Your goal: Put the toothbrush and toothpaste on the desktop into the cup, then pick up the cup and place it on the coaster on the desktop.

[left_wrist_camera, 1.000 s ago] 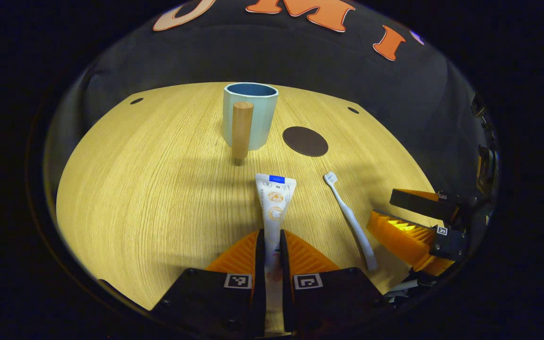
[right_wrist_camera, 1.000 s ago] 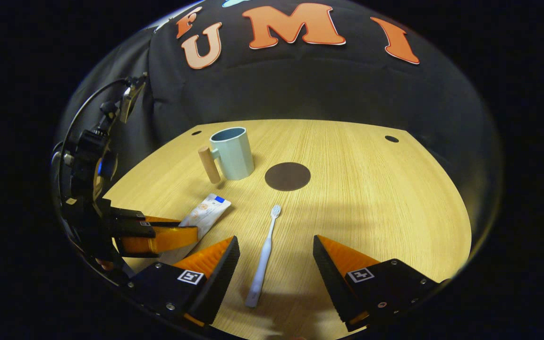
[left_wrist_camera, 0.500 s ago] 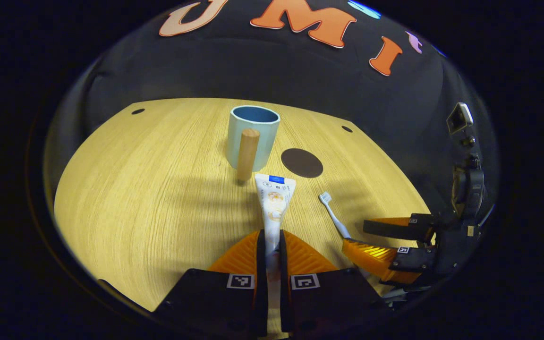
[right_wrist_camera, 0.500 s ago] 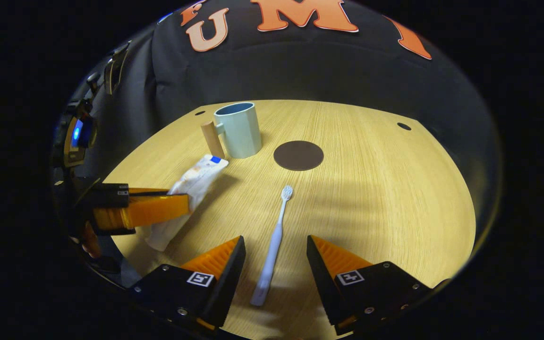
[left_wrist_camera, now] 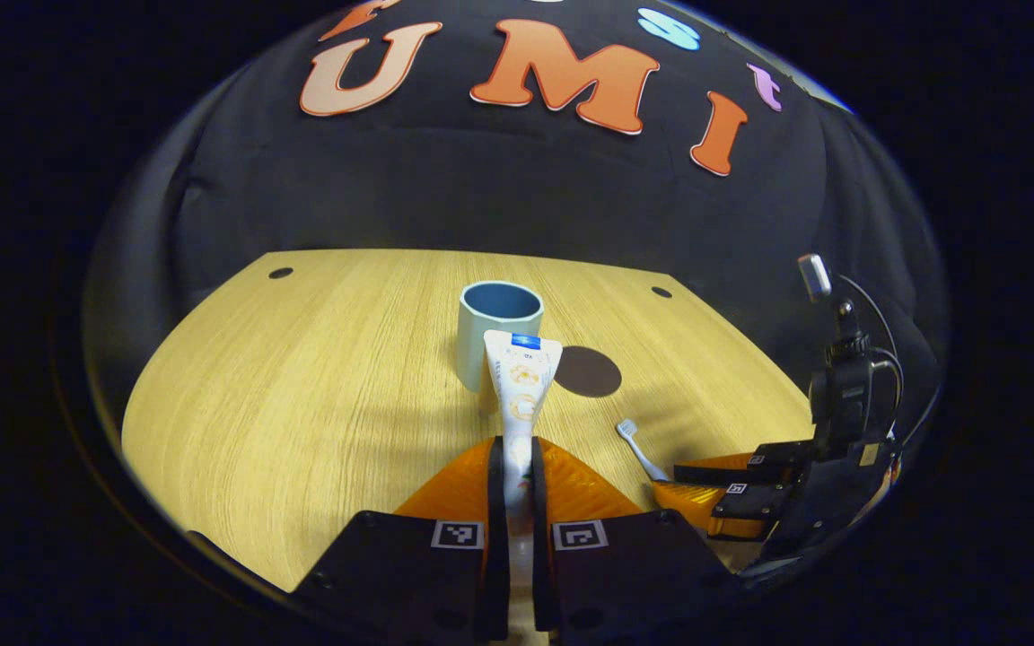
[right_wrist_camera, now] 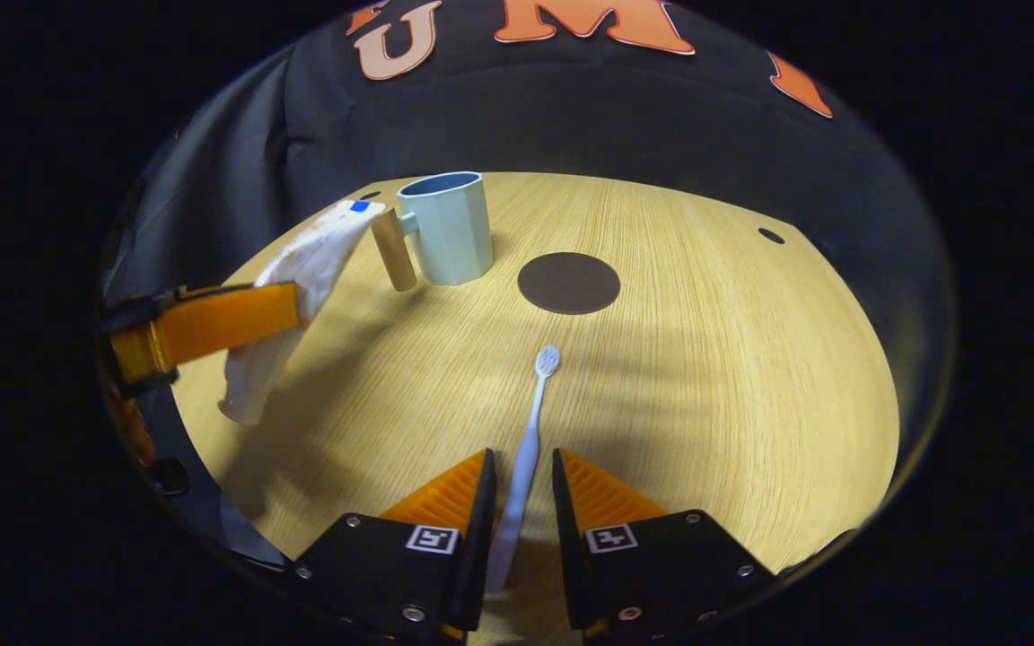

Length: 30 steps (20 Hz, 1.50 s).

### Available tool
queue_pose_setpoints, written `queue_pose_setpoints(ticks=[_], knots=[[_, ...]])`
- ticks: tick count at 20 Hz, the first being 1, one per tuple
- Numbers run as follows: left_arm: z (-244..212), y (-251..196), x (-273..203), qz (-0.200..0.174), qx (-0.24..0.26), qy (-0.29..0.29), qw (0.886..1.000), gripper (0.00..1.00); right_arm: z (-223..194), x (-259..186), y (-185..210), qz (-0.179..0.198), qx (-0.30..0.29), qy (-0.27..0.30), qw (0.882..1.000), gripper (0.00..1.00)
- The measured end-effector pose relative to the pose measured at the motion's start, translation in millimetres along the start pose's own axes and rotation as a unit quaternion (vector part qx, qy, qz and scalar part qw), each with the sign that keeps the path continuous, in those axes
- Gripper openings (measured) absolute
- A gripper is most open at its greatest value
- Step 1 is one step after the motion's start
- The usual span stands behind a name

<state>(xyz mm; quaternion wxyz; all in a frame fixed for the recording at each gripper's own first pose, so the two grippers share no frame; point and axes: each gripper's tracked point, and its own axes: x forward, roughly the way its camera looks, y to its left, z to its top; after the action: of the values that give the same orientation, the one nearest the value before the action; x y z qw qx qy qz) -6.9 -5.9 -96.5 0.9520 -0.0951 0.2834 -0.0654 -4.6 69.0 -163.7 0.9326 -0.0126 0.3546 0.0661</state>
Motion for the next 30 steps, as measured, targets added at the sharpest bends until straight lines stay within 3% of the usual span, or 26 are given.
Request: queue_pose_setpoints(ticks=[1,3,7,18,24,30], knots=[[6,0,-1,0.001,0.001,-0.009,1.000,0.14,1,2,0,-0.002,-0.002,-0.001,1.000,0.25],[11,2,-5,0.004,0.002,-0.021,1.000,0.14,1,2,0,0.000,0.003,-0.001,1.000,0.14],[21,6,-4,0.003,-0.004,-0.039,0.999,0.14,4,1,-3,0.002,0.039,-0.007,0.999,0.07],[81,4,3,-0.015,-0.013,-0.126,0.992,0.14,60,-27,-7,0.033,0.060,-0.114,0.991,0.07],[146,-3,15,-0.019,0.007,-0.207,0.978,0.14,93,-47,-16,0.032,0.051,-0.167,0.984,0.07],[177,-2,43,-0.016,-0.003,-0.258,0.966,0.14,116,-55,-25,0.023,0.050,-0.204,0.977,0.07]])
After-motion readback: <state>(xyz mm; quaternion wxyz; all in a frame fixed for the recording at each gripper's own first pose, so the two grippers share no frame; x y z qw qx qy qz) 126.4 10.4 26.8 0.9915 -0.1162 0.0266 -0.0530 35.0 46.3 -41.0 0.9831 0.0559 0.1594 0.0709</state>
